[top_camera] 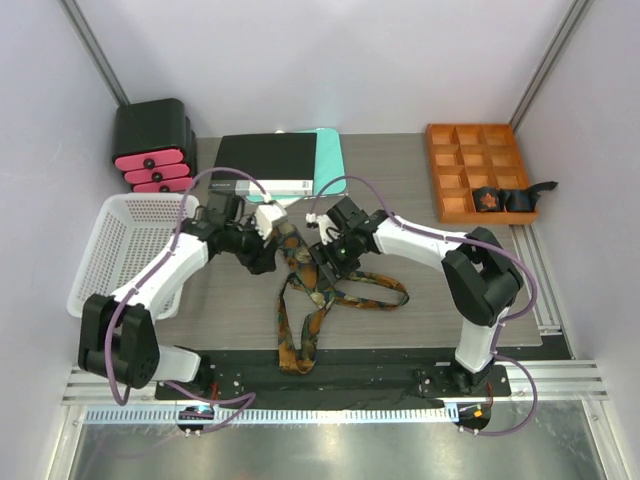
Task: Roll the ties
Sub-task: Flatten out the tie at the center of the board.
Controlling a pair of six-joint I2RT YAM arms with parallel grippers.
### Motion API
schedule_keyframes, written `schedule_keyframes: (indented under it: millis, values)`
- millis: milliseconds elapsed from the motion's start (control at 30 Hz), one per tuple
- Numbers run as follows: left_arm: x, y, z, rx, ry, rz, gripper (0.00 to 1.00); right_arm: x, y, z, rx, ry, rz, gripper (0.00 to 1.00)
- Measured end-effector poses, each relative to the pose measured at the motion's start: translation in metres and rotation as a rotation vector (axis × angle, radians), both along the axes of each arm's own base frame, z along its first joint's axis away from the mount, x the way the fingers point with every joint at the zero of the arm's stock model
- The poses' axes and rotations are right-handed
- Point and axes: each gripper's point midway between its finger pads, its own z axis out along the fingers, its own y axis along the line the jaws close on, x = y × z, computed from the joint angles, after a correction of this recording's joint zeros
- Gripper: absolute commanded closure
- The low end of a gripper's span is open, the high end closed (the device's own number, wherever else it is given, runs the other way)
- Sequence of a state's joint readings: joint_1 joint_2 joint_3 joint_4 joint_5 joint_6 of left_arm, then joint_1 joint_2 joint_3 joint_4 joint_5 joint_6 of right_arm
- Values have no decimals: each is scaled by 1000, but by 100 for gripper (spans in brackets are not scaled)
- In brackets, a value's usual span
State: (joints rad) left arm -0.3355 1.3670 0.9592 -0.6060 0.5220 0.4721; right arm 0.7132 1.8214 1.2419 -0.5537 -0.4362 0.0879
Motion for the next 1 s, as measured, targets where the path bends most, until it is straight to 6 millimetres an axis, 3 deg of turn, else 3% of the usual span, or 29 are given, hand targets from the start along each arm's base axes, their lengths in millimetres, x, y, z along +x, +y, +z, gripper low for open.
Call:
schedule_keyframes:
  millis: [167, 333, 367, 433, 467, 733, 800, 867, 1000]
  values:
    - [16, 19, 26, -109, 2, 188, 36, -5, -1, -24, -95, -95, 5, 36]
    - [23, 29, 54, -204, -18, 303, 33, -17, 21, -34, -122, -193, 73, 46]
    - [25, 32, 57, -218, -17, 327, 33, -19, 25, -35, -117, -211, 82, 53]
    - [29, 41, 62, -243, -12, 386, 33, -21, 32, -37, -104, -246, 106, 80]
    - [32, 46, 62, -252, -5, 414, 33, -22, 34, -37, -100, -261, 117, 98]
    - [39, 62, 68, -292, 19, 512, 32, -28, 40, -29, -56, -240, 136, 99]
    - [38, 60, 69, -301, 26, 505, 32, -27, 40, -8, -50, -217, 142, 99]
    - [36, 58, 71, -312, 37, 496, 31, -14, 53, 29, 1, -250, 145, 99]
    - [33, 55, 75, -329, 53, 486, 29, 22, 77, 136, 178, -428, 126, 99]
